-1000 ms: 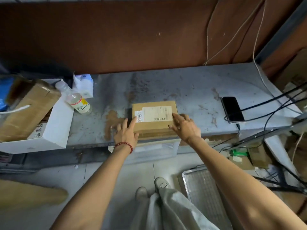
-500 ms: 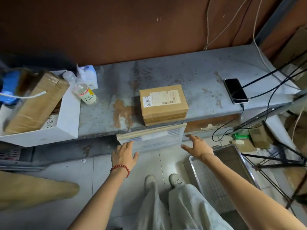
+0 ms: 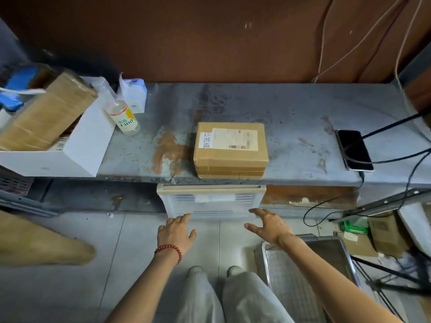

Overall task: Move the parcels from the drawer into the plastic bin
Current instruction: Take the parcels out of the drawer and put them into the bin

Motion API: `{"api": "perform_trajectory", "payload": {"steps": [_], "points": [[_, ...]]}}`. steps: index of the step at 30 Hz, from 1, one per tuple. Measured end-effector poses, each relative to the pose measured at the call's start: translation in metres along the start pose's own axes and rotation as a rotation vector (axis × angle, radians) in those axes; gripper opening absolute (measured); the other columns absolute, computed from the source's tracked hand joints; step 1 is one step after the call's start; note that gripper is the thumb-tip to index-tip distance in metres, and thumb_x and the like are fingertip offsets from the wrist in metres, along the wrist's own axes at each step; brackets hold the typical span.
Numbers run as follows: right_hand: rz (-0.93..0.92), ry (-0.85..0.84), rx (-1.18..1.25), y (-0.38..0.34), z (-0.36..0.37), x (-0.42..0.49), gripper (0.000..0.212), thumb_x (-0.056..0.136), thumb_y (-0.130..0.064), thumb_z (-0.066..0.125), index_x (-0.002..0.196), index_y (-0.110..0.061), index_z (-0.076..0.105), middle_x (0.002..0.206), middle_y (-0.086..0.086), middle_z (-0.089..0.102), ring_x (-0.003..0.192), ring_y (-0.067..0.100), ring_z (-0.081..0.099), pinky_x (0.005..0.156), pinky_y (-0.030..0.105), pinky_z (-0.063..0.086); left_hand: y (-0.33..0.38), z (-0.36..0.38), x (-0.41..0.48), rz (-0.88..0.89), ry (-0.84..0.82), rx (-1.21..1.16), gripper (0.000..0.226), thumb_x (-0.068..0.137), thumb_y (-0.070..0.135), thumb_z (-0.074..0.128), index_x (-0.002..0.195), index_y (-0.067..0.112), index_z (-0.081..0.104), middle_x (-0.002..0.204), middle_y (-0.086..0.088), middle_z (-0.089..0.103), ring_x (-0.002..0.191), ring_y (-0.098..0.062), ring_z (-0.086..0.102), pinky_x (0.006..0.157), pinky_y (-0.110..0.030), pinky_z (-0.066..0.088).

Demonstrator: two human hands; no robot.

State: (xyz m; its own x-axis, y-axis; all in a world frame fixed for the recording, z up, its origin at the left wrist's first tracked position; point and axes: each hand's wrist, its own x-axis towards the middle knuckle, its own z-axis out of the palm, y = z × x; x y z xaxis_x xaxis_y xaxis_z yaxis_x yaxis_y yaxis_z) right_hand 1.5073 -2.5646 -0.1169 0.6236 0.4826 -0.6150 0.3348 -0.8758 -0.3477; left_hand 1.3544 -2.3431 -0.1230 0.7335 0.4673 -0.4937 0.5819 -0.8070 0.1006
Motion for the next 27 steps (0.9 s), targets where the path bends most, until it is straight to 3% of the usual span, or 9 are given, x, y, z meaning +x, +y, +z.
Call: {"api": "perform_trajectory", "payload": {"steps": [9,13,17,21,27], "points": [[0.04,0.0,-0.047,0.082,0.124,0.128,0.062,0.091,-0.062,0.047,0.146,-0.036,0.033,0.152,0.001,0.038,0.133,0.024,0.044,0.103,0.04,0.041,-0.034,0.15,0.113,0.021,-0.004,0.105,0.051,0.095,0.045,0.042,0.144,0.034,0.031,0.141,0.008,0.047,0.128,-0.017,0.042,0.096,-0.035,0.038],[0.026,0.01,-0.041,0.117,0.187,0.187,0.061,0.092,-0.056,0.051,0.145,-0.031,0.037,0.151,0.001,0.04,0.135,0.024,0.04,0.106,0.04,0.039,-0.055,0.212,0.171,-0.051,0.012,-0.019,0.048,0.094,0.043,0.046,0.141,0.038,0.036,0.141,0.008,0.048,0.126,-0.019,0.046,0.093,-0.034,0.043],[0.001,0.082,-0.042,0.148,0.228,0.225,0.059,0.095,-0.051,0.05,0.146,-0.026,0.037,0.151,0.003,0.04,0.136,0.024,0.038,0.107,0.036,0.036,-0.085,0.267,0.201,-0.077,-0.011,0.086,0.05,0.095,0.044,0.044,0.143,0.038,0.033,0.142,0.005,0.047,0.127,-0.019,0.045,0.097,-0.034,0.04],[-0.053,0.059,-0.306,0.156,0.261,0.229,0.061,0.097,-0.054,0.043,0.151,-0.033,0.025,0.155,-0.006,0.032,0.14,0.019,0.031,0.109,0.037,0.034,-0.096,0.306,0.207,-0.094,-0.042,0.087,0.056,0.094,0.04,0.044,0.147,0.037,0.025,0.149,0.006,0.039,0.13,-0.019,0.042,0.1,-0.033,0.039],[-0.129,0.051,-0.132,0.13,0.264,0.26,0.057,0.1,-0.047,0.042,0.152,-0.035,0.023,0.153,-0.005,0.037,0.138,0.02,0.036,0.105,0.039,0.04,-0.081,0.335,0.223,0.001,-0.011,-0.034,0.059,0.095,0.041,0.044,0.149,0.033,0.022,0.147,0.004,0.041,0.13,-0.021,0.041,0.1,-0.035,0.04]]}}
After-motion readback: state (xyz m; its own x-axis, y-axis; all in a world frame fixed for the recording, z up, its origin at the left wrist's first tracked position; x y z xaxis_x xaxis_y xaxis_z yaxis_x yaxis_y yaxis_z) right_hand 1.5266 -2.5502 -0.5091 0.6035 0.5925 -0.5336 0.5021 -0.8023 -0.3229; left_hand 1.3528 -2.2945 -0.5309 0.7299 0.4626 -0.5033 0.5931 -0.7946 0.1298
